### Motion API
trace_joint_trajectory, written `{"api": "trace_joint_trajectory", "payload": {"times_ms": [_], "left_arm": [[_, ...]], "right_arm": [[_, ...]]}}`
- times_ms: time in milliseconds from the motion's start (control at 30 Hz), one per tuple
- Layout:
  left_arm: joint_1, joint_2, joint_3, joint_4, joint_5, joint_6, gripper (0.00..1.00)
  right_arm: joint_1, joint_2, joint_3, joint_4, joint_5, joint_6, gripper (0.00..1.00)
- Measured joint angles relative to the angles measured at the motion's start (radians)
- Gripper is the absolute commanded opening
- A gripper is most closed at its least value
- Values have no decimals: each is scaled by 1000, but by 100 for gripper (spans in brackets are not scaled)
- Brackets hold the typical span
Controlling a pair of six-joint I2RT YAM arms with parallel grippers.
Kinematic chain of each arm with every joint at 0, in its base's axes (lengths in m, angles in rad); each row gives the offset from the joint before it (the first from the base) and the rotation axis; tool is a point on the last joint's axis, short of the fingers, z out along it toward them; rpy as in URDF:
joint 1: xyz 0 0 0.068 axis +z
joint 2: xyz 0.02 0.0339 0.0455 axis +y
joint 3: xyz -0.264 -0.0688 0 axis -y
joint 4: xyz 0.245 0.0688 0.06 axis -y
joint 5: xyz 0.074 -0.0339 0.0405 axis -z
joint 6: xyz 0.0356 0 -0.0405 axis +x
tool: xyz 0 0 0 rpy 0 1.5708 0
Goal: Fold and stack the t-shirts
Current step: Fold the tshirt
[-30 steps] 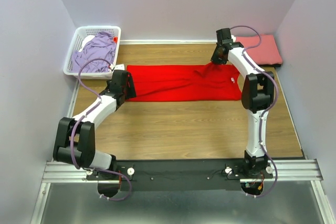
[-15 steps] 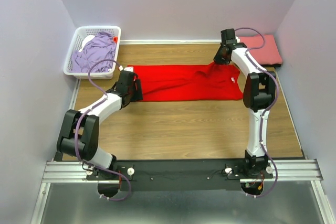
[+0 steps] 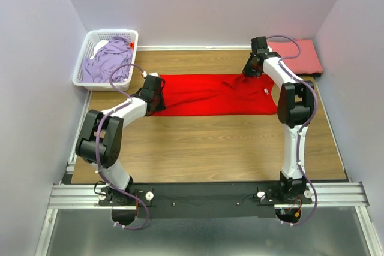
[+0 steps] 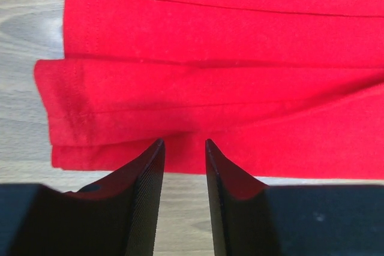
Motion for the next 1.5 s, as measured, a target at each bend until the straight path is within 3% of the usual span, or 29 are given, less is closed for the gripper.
{"api": "trace_joint_trajectory", "payload": {"times_ms": [900, 1333, 1500], "left_arm": [[-2, 142, 127, -30, -79, -46, 40], [2, 269, 334, -35, -172, -6, 40], [14, 277, 401, -41, -185, 6, 57]], "right_arm": [[0, 0, -22, 16, -5, -6, 5], [0, 0, -24, 18, -23, -19, 6], [-4, -1, -33, 21, -23, -28, 6]]}}
